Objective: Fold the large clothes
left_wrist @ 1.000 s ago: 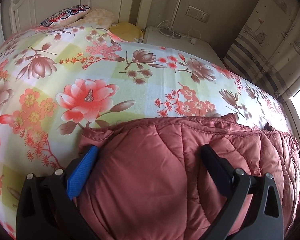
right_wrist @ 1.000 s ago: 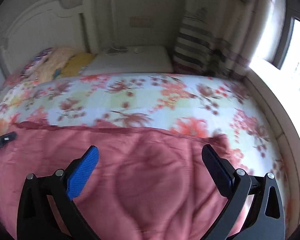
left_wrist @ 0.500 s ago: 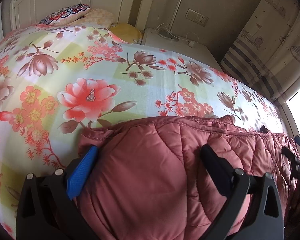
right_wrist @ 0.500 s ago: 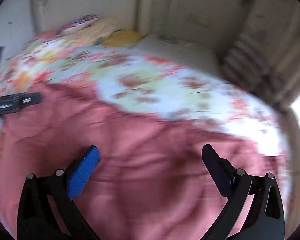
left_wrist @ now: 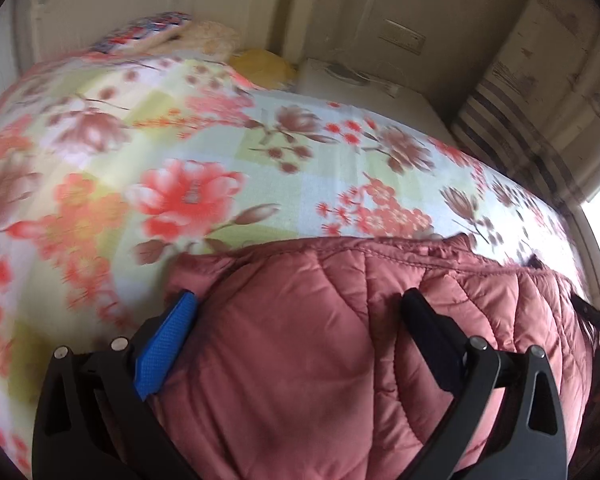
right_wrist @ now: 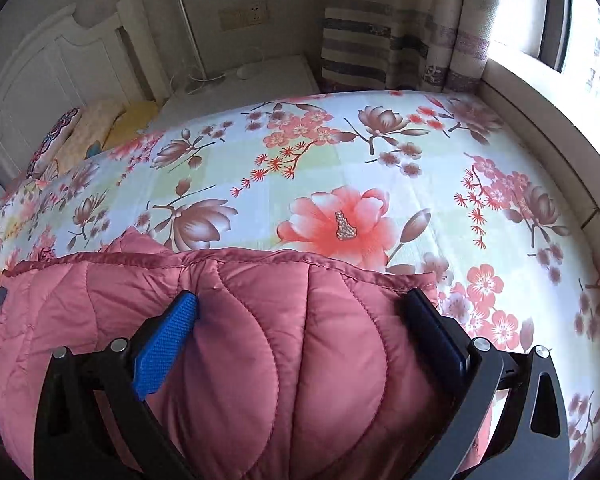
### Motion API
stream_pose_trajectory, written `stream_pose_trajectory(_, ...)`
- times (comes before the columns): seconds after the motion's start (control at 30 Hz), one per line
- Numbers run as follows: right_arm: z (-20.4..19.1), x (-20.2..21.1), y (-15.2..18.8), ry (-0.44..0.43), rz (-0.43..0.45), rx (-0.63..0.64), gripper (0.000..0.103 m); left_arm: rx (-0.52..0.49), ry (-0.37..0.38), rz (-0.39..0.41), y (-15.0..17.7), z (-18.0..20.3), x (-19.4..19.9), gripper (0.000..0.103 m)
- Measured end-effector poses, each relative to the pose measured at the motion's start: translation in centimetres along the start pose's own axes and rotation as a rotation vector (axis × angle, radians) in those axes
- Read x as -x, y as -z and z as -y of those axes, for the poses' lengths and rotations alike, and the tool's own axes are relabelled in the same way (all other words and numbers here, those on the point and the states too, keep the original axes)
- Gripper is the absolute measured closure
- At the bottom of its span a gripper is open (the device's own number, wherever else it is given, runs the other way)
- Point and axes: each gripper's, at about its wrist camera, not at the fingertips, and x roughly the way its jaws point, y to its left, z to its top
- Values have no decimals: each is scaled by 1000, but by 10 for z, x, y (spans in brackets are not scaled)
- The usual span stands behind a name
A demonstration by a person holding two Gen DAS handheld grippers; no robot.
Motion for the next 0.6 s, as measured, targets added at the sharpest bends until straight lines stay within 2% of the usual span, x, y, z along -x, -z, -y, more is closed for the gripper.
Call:
stream_pose_trajectory(0.03,0,-2,-1,1,0,1,4,1,-18,38,2,5,13,3)
stream_pose_trajectory(0.07,-2,-2,-1,6,1,4,4,-10,-4,80,4,12,28,3)
stream_pose_trajectory(0.13,0,-1,-1,9,3,7,4,-60,57,140,11,38,57,2)
stream_pose_trajectory(0.2,2,1,0,7,3,5,4,-142,84,174,22,77,75,2)
stream_pose_trajectory(0.3,1,1,0,5,2,4,4,-320,73,134,41,136,61,2)
stream_pose_trajectory(0.37,1,1,0,4,1,3,4,-480,-32,35,63,174,15,2)
stream_pose_trajectory(0.4,1,1,0,4,1,3,4,-508,-40,35,70,180,3,2)
stream_pose_trajectory(0.47,2,1,0,-2,2,-1,4,-473,-13,21,64,177,0,2)
stream_pose_trajectory(0.57,4,1,0,-4,1,-10,4,-370,76,-23,52,151,4,2)
stream_pose_trajectory(0.6,3,1,0,-1,2,-7,4,-343,77,-15,48,141,10,2)
